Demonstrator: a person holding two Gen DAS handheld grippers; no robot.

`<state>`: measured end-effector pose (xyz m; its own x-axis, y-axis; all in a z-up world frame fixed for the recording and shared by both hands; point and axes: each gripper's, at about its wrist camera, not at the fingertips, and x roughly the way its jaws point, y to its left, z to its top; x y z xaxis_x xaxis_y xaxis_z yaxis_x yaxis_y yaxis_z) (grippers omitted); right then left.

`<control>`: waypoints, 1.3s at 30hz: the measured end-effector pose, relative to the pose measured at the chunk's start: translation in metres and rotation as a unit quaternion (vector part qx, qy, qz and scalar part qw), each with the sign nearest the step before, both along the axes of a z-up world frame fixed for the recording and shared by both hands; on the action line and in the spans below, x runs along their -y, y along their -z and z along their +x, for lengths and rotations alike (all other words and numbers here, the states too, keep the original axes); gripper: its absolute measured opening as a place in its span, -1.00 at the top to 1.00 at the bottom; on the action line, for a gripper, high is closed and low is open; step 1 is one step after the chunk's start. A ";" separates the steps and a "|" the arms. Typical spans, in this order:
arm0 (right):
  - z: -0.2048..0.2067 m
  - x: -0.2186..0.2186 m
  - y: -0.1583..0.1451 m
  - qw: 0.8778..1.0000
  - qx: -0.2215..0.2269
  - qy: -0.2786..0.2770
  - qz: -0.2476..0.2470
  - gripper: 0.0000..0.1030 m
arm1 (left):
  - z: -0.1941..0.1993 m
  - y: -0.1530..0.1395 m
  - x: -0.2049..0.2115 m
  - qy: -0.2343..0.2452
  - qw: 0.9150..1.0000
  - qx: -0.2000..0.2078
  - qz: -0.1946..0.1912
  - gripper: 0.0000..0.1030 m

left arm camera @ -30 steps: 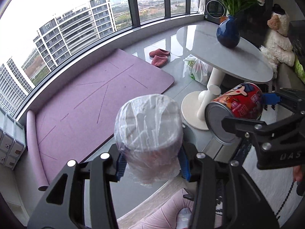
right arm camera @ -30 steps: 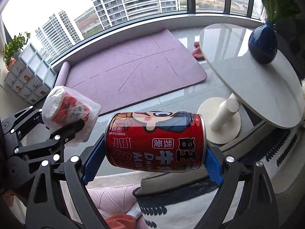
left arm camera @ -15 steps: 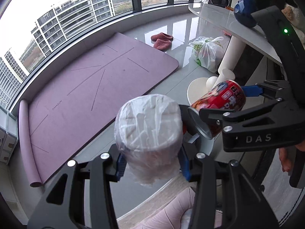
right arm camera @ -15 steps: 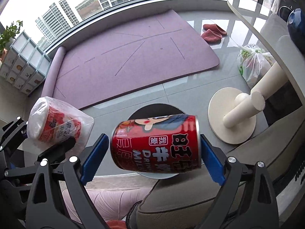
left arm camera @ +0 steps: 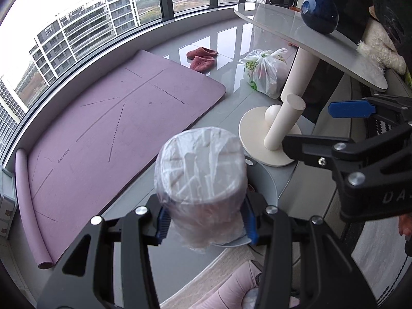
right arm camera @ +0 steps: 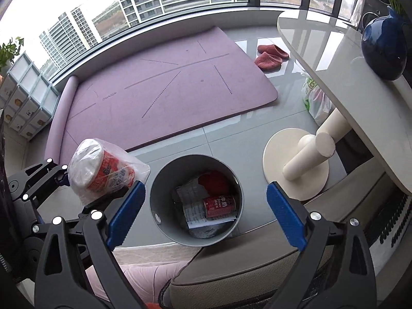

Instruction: Collect trash

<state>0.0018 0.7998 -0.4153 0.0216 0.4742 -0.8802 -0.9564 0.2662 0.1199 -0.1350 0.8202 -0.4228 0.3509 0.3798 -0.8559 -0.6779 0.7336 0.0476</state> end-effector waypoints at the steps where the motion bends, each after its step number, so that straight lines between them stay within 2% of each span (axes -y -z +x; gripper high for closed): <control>1: 0.002 0.003 -0.001 1.000 0.001 0.002 -0.001 -0.79 | 0.004 0.001 0.000 0.004 1.000 0.001 0.002 0.09; 7: 0.010 0.018 -0.006 1.000 -0.004 0.019 -0.007 -0.79 | 0.023 0.017 -0.004 0.020 1.000 0.001 -0.009 -0.01; 9: 0.011 0.025 -0.007 1.000 -0.006 0.026 -0.008 -0.79 | 0.025 0.021 -0.005 0.014 1.000 -0.001 -0.010 -0.27; 11: 0.012 0.031 -0.009 0.999 -0.005 0.032 -0.009 -0.79 | 0.026 0.021 -0.004 0.008 1.000 0.002 -0.003 -0.38; 16: 0.015 0.049 -0.015 0.999 -0.005 0.048 -0.012 -0.79 | 0.027 0.015 0.004 0.014 1.000 -0.004 -0.006 -0.44; 19: 0.016 0.063 -0.021 0.998 -0.003 0.064 -0.013 -0.79 | 0.027 0.007 0.015 0.027 0.999 -0.018 0.010 -0.44; 24: 0.019 0.100 -0.037 0.995 -0.004 0.097 -0.018 -0.79 | 0.034 -0.021 0.049 0.067 0.994 -0.050 0.064 -0.55; 31: 0.019 0.209 -0.090 0.981 0.004 0.192 -0.011 -0.79 | 0.050 -0.086 0.121 0.118 0.990 -0.050 0.049 -0.57; 34: 0.017 0.273 -0.120 0.969 0.018 0.246 -0.008 -0.79 | 0.064 -0.115 0.168 0.156 0.985 -0.053 0.048 -0.59; 39: 0.019 0.397 -0.174 0.938 0.045 0.343 0.000 -0.79 | 0.092 -0.172 0.261 0.232 0.972 -0.029 0.036 -0.65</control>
